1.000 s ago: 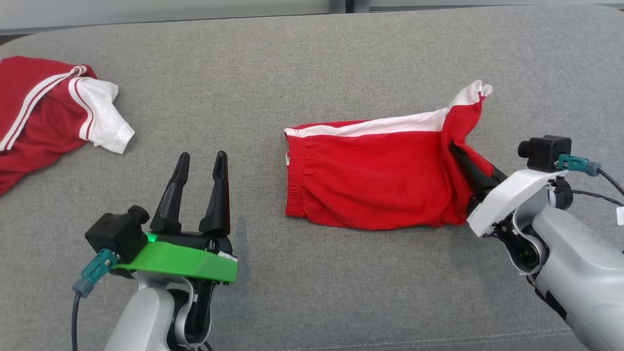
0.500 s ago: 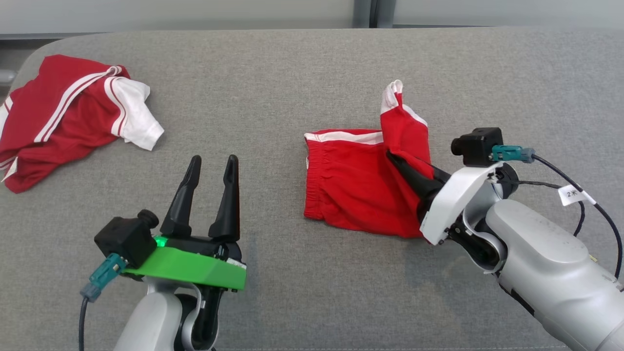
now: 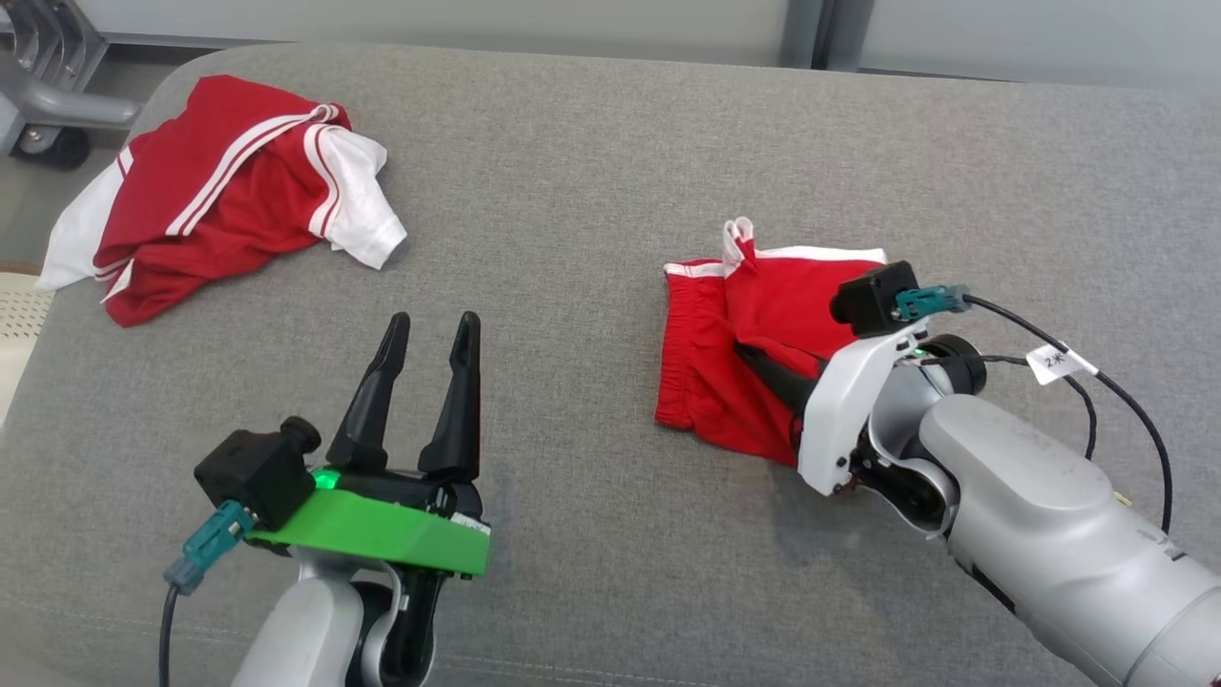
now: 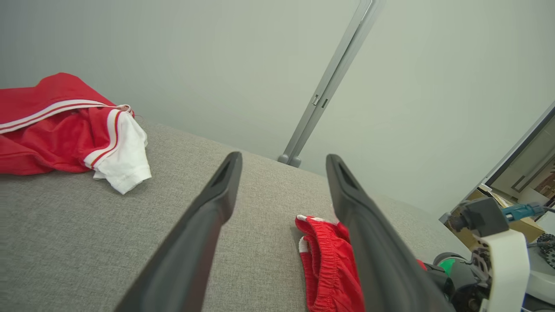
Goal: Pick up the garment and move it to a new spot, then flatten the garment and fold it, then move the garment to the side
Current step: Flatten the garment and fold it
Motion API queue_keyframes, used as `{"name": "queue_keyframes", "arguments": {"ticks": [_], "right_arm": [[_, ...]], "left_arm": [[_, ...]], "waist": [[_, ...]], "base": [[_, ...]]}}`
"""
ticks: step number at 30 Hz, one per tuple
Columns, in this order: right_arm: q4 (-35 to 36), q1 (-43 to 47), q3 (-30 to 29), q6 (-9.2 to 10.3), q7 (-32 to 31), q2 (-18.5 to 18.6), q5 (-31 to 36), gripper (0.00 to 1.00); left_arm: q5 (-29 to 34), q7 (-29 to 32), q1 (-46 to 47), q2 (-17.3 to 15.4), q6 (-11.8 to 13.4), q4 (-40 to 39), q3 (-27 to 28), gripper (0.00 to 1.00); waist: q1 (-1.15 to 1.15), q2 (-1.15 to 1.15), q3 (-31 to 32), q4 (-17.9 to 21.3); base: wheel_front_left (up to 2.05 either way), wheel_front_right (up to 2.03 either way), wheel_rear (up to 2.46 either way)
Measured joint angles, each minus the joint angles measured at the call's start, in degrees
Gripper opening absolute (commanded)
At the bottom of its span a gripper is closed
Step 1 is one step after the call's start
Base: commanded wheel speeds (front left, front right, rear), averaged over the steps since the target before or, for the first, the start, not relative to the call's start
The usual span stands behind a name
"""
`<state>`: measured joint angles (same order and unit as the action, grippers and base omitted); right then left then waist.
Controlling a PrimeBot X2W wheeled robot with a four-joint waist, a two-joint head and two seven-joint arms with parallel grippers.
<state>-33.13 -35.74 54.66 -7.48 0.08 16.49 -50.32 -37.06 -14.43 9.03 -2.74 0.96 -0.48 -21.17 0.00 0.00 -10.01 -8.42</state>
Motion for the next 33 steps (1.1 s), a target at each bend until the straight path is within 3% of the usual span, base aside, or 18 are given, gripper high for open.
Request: {"name": "queue_keyframes", "arguments": {"ticks": [1, 3, 4, 5, 13, 19, 28, 33], "right_arm": [[-0.3, -0.4, 0.4, 0.0, -0.4, -0.3, 0.1, 0.24], [-0.8, -1.5, 1.5, 0.0, -1.4, -0.8, 1.2, 0.61], [-0.9, -1.8, 1.6, 0.0, -1.7, -1.0, 1.5, 0.91], [-1.1, -2.1, 1.7, 0.0, -1.7, -1.2, 1.6, 1.0], [-0.5, -5.0, 2.7, 0.0, -1.4, -2.4, 3.7, 1.0], [3.2, -7.0, 0.7, 0.1, 3.1, -2.6, 4.7, 1.0], [0.3, -4.9, -7.5, 3.94, 6.5, 5.9, 0.9, 1.0], [-1.2, 0.1, -8.4, 4.05, 6.9, 6.9, -2.2, 1.0]], "left_arm": [[0.0, 0.0, -0.1, 0.0, 0.0, -0.1, 0.2, 1.0], [-0.1, 0.0, -0.5, 0.0, 0.1, -0.2, 0.7, 1.0], [-0.1, 0.0, -0.8, 0.0, 0.1, -0.2, 0.7, 1.0], [-0.1, 0.0, -1.1, 0.0, 0.1, -0.3, 0.6, 1.0], [-0.1, 0.0, -1.3, 0.0, 0.1, -0.6, 0.6, 1.0], [-0.1, 0.0, -1.7, 0.0, 0.5, -1.2, 0.7, 1.0], [0.0, 0.0, -2.2, 0.0, 0.6, -2.3, 0.9, 1.0], [0.1, 0.0, -2.7, 0.0, 1.1, -3.6, 1.3, 1.0]], "waist": [[0.0, 0.0, 0.1, -0.3], [0.0, 0.0, 0.2, -0.6], [0.0, 0.0, 0.3, -0.7], [0.0, 0.0, 0.3, -0.7], [0.0, 0.0, 0.6, -0.4], [0.0, 0.0, 0.7, 0.3], [0.0, 0.0, 0.6, 1.7], [0.0, 0.0, -0.2, 2.3]], "base": [[0.0, 0.0, 0.0], [0.0, 0.0, 0.0], [0.0, 0.0, 0.0], [0.0, 0.0, 0.0], [0.0, 0.0, 0.0], [0.0, 0.0, 0.0], [0.0, 0.0, 0.0], [0.0, 0.0, 0.0]]}}
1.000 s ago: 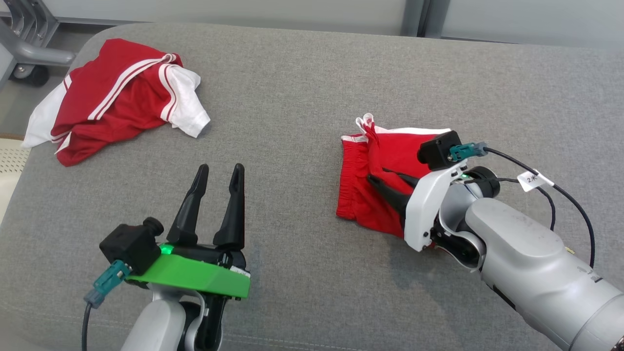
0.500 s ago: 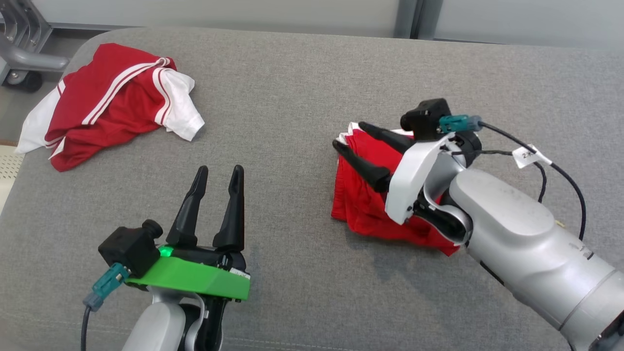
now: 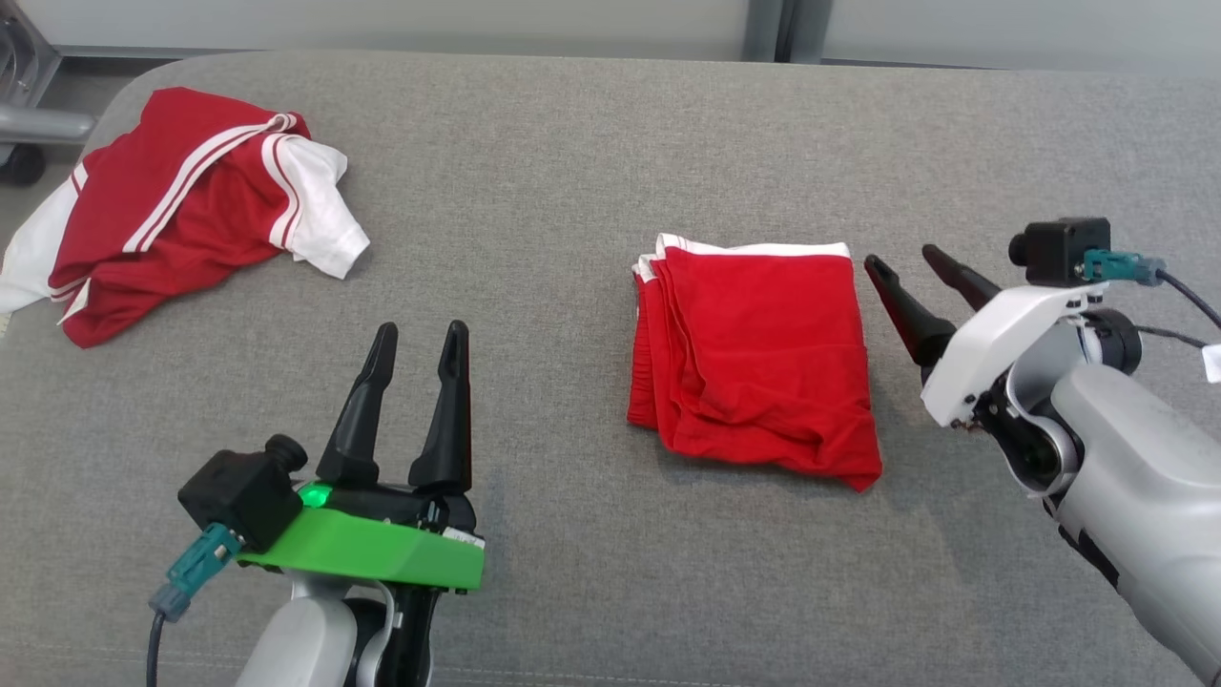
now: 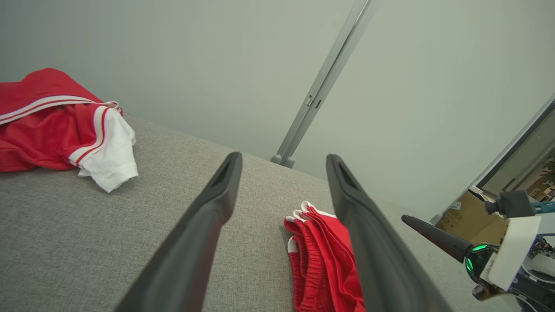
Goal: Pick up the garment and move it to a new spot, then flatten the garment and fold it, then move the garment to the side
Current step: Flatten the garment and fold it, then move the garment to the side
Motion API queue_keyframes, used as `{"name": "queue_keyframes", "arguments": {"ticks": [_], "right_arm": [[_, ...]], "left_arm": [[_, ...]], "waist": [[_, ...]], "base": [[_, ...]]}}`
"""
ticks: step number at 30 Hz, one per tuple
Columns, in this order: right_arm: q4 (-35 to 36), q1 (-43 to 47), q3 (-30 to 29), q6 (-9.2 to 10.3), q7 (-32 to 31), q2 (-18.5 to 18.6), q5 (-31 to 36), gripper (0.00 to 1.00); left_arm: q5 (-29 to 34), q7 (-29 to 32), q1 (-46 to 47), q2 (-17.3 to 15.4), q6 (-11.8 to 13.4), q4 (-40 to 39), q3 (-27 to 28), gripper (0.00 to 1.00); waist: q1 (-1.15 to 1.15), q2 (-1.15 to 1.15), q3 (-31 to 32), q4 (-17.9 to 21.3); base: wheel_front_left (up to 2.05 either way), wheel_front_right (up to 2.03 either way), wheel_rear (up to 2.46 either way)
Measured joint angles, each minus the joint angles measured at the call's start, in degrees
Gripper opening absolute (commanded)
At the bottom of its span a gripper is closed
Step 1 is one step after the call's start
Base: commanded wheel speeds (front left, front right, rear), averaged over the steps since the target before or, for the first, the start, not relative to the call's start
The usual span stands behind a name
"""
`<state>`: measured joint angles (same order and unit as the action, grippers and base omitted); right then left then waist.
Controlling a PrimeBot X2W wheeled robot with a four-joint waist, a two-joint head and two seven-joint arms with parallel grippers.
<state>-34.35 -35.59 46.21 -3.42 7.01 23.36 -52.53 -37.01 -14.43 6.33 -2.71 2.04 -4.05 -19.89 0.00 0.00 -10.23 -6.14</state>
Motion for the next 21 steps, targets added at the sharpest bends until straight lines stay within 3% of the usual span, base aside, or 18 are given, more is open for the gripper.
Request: {"name": "queue_keyframes", "arguments": {"ticks": [7, 21], "right_arm": [[-1.6, 5.1, -0.5, -0.78, -0.1, -1.5, -4.1, 1.0], [-3.7, 5.4, -0.1, -2.61, -3.1, -3.3, -7.3, 1.0]], "left_arm": [[0.2, 0.0, -0.2, 0.0, 0.1, -0.5, 0.2, 1.0], [0.2, 0.0, -0.2, 0.0, 0.1, -0.4, -0.7, 1.0]], "waist": [[0.0, 0.0, -1.6, 0.7], [0.0, 0.0, -3.4, -1.1]], "base": [[0.0, 0.0, 0.0], [0.0, 0.0, 0.0]]}}
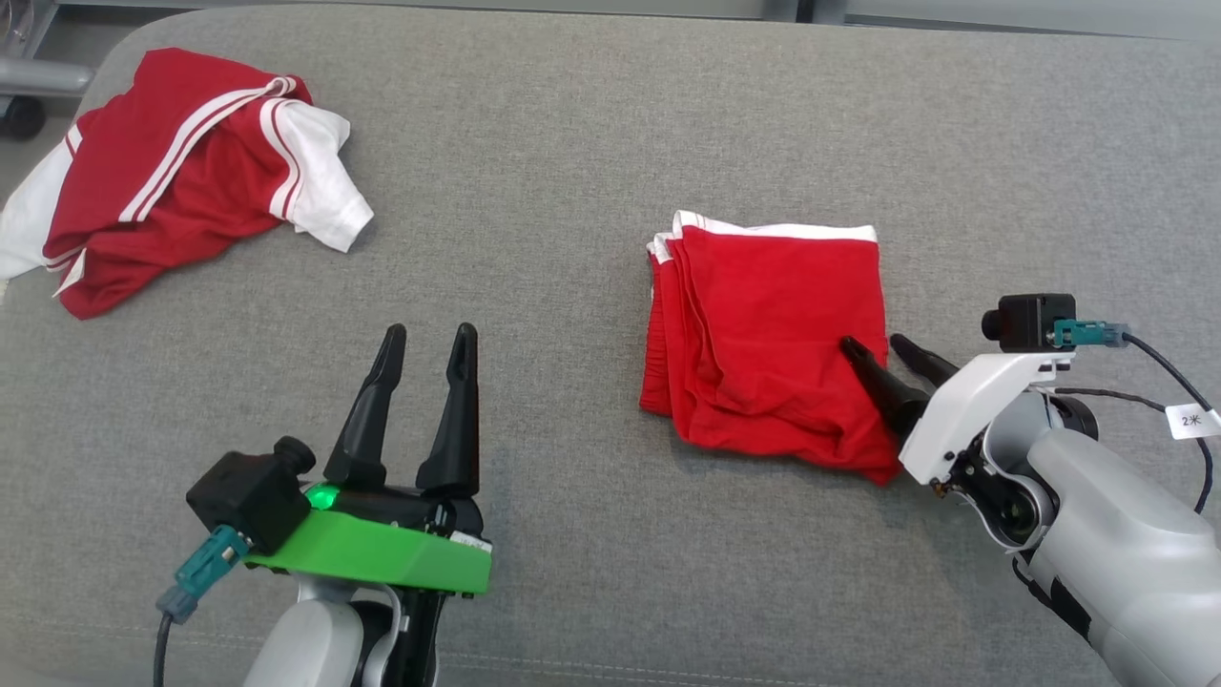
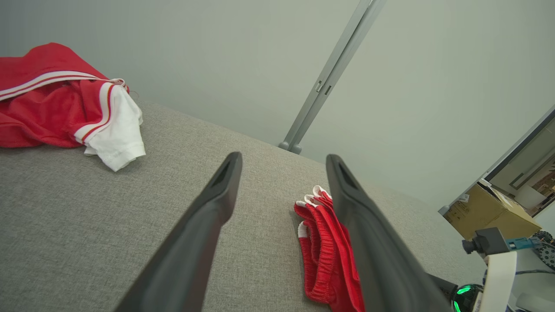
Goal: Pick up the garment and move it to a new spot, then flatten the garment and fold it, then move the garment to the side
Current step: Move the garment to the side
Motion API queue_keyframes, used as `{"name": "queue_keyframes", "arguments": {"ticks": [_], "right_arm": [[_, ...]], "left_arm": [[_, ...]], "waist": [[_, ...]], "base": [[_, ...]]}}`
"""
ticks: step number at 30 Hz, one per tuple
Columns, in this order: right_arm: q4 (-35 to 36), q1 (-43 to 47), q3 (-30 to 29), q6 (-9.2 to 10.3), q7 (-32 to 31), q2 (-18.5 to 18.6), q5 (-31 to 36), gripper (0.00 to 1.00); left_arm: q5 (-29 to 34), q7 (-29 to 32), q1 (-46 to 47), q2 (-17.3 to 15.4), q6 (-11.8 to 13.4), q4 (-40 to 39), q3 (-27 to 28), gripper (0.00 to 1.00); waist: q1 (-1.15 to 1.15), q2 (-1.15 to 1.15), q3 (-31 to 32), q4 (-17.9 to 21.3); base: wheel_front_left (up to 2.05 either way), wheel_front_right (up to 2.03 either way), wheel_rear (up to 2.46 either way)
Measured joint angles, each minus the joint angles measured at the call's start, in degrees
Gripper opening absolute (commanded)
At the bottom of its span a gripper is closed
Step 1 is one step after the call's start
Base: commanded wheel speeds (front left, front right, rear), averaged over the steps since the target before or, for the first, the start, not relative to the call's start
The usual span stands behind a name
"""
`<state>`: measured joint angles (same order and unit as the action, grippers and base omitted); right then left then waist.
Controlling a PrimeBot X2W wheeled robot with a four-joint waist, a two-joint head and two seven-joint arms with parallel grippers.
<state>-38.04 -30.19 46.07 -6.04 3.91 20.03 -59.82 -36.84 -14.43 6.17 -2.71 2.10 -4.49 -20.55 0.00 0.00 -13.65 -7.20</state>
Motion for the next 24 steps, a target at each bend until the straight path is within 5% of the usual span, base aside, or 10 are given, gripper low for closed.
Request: {"name": "queue_keyframes", "arguments": {"ticks": [1, 3, 4, 6, 8, 18, 24], "right_arm": [[-0.2, -0.1, 0.0, 0.0, 0.0, 0.0, 0.0, 1.0], [-0.5, -0.6, 0.2, -0.12, -0.2, 0.0, -0.1, 0.44], [-0.8, -0.9, 0.4, -0.22, -0.2, 0.0, 0.0, 0.44], [-1.1, -1.5, 0.6, -0.48, -0.4, 0.0, 0.1, 0.08], [-1.4, -2.0, 0.8, -0.49, -0.4, 0.1, 0.6, 0.0], [-2.8, -4.3, 1.4, -0.52, -0.4, 2.5, 2.3, 0.0], [-4.0, -6.7, 1.2, -0.53, -0.4, 7.0, 4.0, 0.0]], "left_arm": [[0.0, 0.0, 0.0, 0.0, 0.0, 0.0, 0.0, 1.0], [0.0, 0.0, 0.0, 0.0, 0.0, 0.0, 0.0, 1.0], [0.0, 0.0, 0.0, 0.0, 0.0, 0.0, 0.0, 1.0], [0.0, 0.0, 0.0, 0.0, 0.0, 0.0, 0.3, 1.0], [0.2, 0.0, 0.0, 0.0, 0.0, 0.0, 0.4, 1.0], [1.3, 0.0, 0.0, 0.0, 0.5, -1.5, 1.5, 1.0], [1.9, 0.0, 0.0, 0.0, 0.5, -2.0, 1.6, 1.0]], "waist": [[0.0, 0.0, -0.1, -0.2], [0.0, 0.0, -0.2, -0.6], [0.0, 0.0, -0.2, -0.8], [0.0, 0.0, -0.3, -1.1], [0.0, 0.0, -0.3, -1.2], [0.0, 0.0, -0.5, -0.3], [0.0, 0.0, -0.9, 1.4]], "base": [[0.0, 0.0, 0.0], [0.0, 0.0, 0.0], [0.0, 0.0, 0.0], [0.0, 0.0, 0.0], [0.0, 0.0, 0.0], [0.0, 0.0, 0.0], [0.0, 0.0, 0.0]]}}
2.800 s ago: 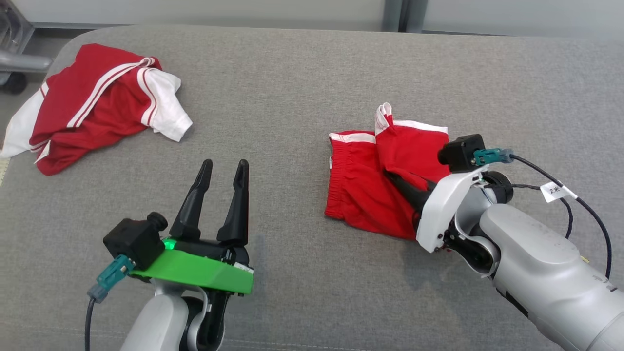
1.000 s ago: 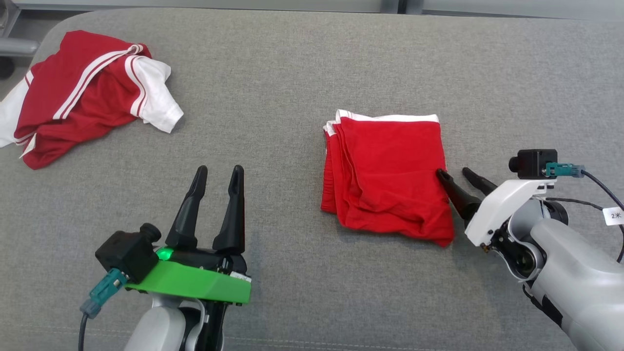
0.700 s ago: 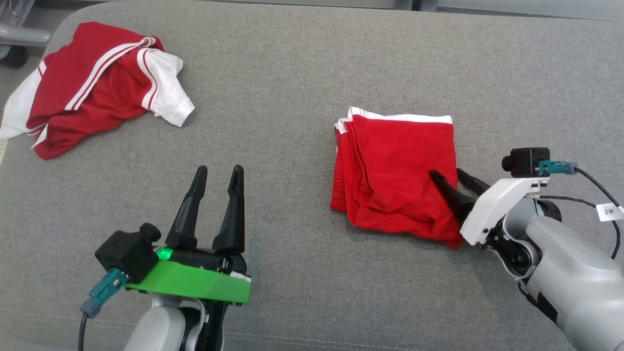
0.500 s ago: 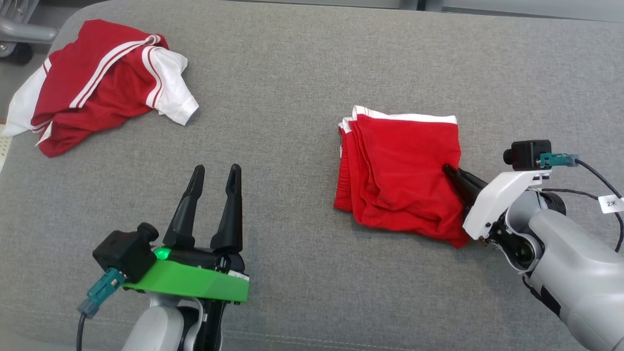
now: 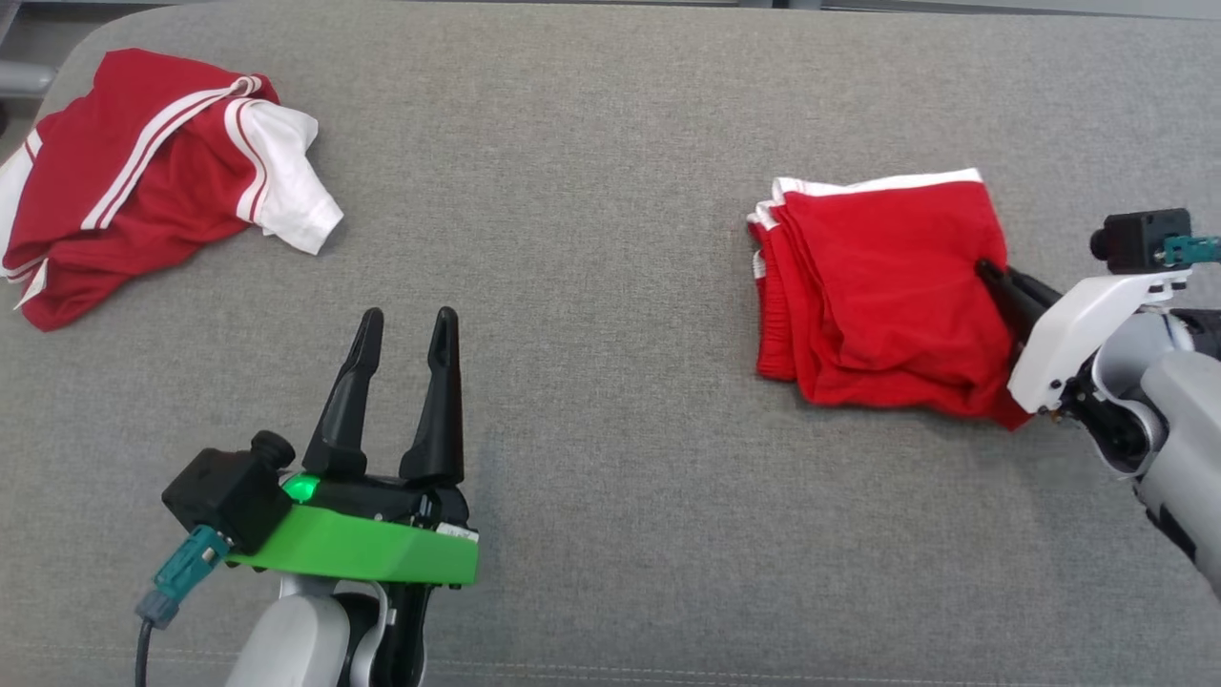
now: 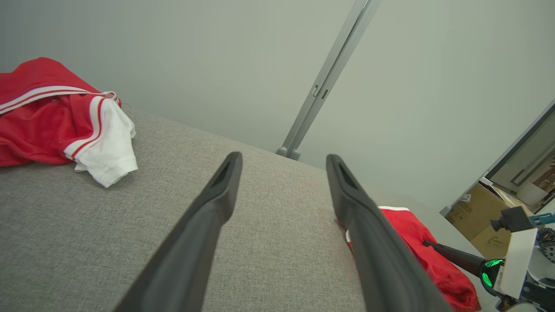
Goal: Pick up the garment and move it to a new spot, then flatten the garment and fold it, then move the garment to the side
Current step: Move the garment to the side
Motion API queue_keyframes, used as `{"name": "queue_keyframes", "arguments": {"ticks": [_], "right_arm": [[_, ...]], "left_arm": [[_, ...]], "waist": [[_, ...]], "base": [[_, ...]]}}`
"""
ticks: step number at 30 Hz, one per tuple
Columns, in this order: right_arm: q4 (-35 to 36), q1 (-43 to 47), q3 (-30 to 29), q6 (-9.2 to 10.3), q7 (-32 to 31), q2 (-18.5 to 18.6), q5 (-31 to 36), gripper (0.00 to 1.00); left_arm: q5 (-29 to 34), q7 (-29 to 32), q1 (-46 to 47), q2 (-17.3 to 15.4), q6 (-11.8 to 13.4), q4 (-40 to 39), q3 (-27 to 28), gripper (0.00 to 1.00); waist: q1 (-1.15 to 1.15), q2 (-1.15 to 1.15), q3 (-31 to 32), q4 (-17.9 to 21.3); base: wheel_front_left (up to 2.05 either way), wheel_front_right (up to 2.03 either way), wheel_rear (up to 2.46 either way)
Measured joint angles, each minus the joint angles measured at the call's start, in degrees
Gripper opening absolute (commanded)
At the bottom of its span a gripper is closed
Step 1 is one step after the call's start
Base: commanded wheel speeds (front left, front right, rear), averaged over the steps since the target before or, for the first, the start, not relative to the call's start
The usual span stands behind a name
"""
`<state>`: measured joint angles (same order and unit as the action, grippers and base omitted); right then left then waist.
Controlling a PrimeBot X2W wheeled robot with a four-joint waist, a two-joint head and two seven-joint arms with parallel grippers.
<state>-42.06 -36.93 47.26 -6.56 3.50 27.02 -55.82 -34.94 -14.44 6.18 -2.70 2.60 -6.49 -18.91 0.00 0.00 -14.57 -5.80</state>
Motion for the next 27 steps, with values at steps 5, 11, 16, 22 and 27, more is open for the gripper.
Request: {"name": "queue_keyframes", "arguments": {"ticks": [5, 11, 16, 22, 27], "right_arm": [[-1.1, -2.3, 0.0, -0.15, 0.0, 4.2, 2.1, 0.0], [-2.4, -6.5, 0.6, 0.04, 0.5, 9.5, 7.0, 0.0], [-3.5, -9.4, 0.4, 0.12, 0.5, 11.6, 7.8, 0.0], [-5.4, -11.7, -0.2, 1.03, 0.5, 12.9, 8.9, 0.0], [-6.8, -13.6, -0.7, 2.01, 1.0, 14.1, 9.1, 0.0]], "left_arm": [[0.7, 0.0, 0.0, -0.2, 0.0, -0.6, -0.1, 1.0], [1.8, 0.0, 0.0, -1.2, 0.5, -2.2, 0.1, 1.0], [3.3, 0.4, 0.3, -2.5, 0.9, -3.8, 0.6, 1.0], [4.2, 2.0, 0.8, -3.9, 1.0, -5.0, 0.6, 1.0], [5.0, 3.3, 1.2, -4.4, 1.3, -6.4, 0.3, 1.0]], "waist": [[0.0, 0.0, -0.5, 1.9], [0.0, 0.0, -1.6, 4.3], [0.0, 0.0, -3.2, 5.9], [0.0, 0.0, -5.2, 7.5], [0.0, 0.0, -6.6, 8.2]], "base": [[0.0, 0.0, 0.0], [0.0, 0.0, 0.0], [0.0, 0.0, 0.0], [0.0, 0.0, 0.0], [0.0, 0.0, 0.0]]}}
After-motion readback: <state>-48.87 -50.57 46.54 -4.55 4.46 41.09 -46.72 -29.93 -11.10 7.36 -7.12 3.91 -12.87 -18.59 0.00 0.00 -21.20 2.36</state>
